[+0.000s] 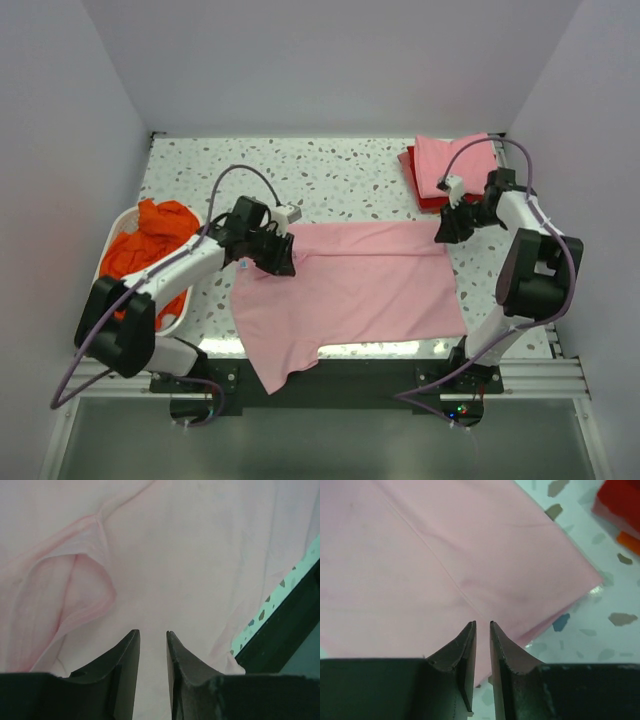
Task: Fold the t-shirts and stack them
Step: Fold the tshirt
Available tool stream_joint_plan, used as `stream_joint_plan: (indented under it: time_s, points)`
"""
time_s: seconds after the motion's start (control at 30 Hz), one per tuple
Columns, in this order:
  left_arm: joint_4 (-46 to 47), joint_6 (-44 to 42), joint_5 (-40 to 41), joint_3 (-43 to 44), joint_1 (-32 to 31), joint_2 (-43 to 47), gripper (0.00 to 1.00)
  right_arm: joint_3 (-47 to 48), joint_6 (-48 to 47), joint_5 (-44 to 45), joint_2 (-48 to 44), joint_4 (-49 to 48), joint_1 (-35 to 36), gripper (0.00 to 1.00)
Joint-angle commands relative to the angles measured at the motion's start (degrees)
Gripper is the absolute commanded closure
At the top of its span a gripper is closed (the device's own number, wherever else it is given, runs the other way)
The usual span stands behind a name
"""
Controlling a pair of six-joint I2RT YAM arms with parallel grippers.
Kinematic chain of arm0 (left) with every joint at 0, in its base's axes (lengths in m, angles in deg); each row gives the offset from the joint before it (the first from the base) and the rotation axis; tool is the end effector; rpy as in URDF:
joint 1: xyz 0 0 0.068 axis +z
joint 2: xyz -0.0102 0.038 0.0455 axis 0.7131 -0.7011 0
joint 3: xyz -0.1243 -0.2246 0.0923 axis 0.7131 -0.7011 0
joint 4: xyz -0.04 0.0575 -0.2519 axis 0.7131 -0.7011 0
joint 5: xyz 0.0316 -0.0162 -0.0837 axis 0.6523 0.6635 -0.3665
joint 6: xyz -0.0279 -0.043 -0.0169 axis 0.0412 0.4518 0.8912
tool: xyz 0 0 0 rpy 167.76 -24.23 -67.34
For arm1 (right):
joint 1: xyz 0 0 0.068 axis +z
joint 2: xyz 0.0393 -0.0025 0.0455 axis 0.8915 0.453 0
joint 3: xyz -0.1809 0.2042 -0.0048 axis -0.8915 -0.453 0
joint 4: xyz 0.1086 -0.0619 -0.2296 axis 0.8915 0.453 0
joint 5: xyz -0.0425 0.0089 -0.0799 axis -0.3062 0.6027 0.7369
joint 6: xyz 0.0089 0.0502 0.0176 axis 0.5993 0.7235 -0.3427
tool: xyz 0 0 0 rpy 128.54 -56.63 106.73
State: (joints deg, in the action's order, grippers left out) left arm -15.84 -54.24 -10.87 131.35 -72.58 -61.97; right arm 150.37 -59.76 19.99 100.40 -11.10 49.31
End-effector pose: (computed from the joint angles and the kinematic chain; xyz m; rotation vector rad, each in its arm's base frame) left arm 0.2431 -0.1429 0.2091 0.6378 2.5532 -0.8373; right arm 0.3257 -0.0564 0.2076 -0.8589 2.3703 0.6188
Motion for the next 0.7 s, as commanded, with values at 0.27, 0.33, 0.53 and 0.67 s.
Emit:
stream_joint_plan:
  time_s: [0.27,0.33,0.53,0.67]
  points:
    - [5.69,6.1,18.35,3.47,8.19,-1.66,0.69,-0.32,6.15,-4.39,-1.73,-1.96,8.13,0.79]
    - [5.43,4.78,17.21,5.59,8.37,-6.57,0.69,-0.5,6.15,-4.13,-1.64,-1.87,8.13,0.79]
    - [2.79,0.91,11.14,10.96,8.28,-15.03,0.67,-1.46,5.97,-3.78,-1.81,-2.22,8.05,0.79]
    - [1.83,-0.15,10.61,11.14,8.28,-16.97,0.63,-1.38,6.23,-4.13,-1.46,-2.49,8.05,0.79]
